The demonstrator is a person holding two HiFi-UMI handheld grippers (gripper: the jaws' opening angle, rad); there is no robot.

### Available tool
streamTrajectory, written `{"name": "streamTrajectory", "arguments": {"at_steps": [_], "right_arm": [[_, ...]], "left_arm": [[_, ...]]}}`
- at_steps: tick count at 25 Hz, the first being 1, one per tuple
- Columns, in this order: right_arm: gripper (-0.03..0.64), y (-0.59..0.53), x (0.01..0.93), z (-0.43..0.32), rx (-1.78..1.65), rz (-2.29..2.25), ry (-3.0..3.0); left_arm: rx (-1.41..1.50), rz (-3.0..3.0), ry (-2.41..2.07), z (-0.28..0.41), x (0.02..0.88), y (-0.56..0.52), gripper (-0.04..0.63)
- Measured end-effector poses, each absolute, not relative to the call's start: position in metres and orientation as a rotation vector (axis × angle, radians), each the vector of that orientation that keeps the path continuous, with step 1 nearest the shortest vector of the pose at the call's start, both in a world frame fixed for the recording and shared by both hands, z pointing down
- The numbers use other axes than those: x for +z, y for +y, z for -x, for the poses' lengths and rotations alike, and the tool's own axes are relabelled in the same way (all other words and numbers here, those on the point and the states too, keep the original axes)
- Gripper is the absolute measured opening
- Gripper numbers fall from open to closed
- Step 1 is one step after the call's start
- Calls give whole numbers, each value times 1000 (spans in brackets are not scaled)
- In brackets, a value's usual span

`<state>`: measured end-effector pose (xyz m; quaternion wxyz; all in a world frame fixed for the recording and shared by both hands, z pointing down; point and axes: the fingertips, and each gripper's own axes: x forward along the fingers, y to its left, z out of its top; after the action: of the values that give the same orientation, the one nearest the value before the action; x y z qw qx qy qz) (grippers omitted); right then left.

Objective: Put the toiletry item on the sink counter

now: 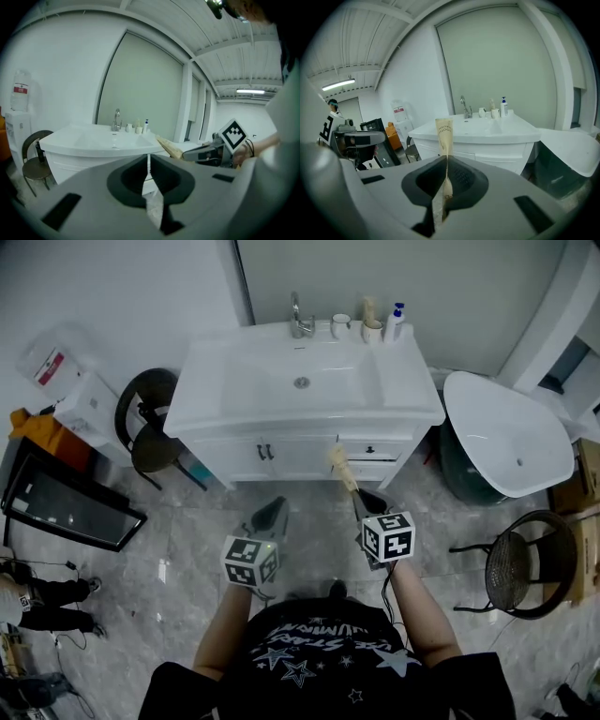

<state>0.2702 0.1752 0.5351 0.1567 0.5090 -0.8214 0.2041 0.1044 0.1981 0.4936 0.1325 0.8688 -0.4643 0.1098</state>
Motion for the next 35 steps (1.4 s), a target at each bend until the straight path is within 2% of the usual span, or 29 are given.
{"name": "streamTrajectory", "arguments": {"at_steps": [18, 35], "right_arm": [[20, 157, 557, -273, 638, -1296, -2428], [20, 44, 550, -220, 616, -1367, -2364]], "left_arm": [[278, -2413, -1447, -117, 506, 200, 31], [241, -2441, -1354, -54, 508, 71, 31]]}}
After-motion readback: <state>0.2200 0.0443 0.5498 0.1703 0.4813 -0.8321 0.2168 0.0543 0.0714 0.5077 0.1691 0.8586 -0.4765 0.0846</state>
